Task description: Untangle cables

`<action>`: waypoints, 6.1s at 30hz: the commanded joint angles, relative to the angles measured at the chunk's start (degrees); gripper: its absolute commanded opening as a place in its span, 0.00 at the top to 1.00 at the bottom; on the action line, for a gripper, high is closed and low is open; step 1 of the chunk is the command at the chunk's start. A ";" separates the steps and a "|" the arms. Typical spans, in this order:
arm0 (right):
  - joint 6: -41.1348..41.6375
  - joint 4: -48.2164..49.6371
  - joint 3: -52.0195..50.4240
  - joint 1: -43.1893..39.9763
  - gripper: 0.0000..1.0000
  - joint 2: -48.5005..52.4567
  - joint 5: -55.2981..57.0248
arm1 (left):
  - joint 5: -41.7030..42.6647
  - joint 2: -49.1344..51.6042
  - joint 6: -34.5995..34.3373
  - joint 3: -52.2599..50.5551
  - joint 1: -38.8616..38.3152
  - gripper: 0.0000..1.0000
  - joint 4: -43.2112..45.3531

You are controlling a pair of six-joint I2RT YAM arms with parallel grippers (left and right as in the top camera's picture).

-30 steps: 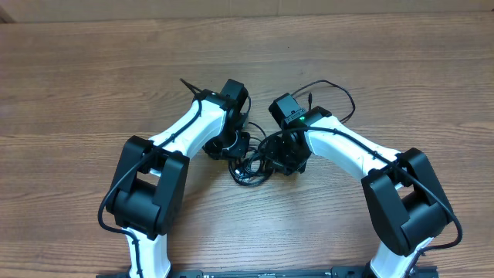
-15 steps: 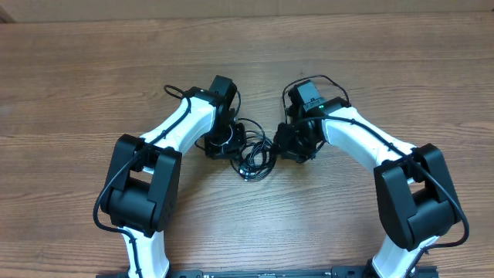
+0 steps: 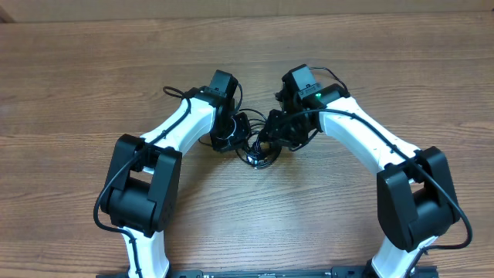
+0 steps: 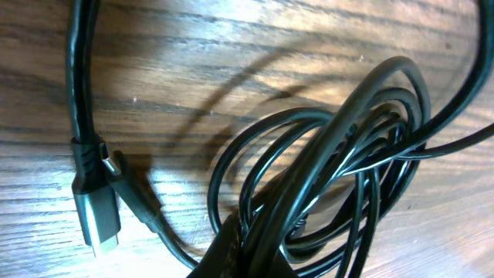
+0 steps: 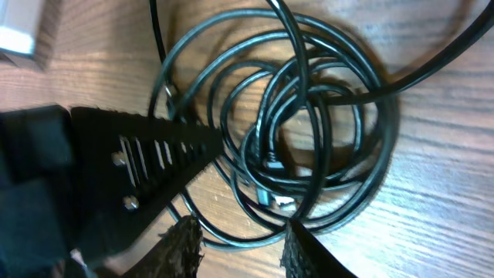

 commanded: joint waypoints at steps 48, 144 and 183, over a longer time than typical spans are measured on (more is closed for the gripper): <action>17.33 10.25 -2.49 9.90 0.79 9.38 25.14 | -0.66 0.68 6.82 -4.17 0.74 0.96 -0.11; 12.74 21.94 -10.08 3.65 0.75 8.00 12.33 | -3.17 0.68 6.99 -4.17 0.70 0.91 -0.39; 13.77 58.29 -8.41 -14.40 0.96 7.48 -62.60 | -3.26 0.68 7.04 -4.17 0.70 0.90 -0.57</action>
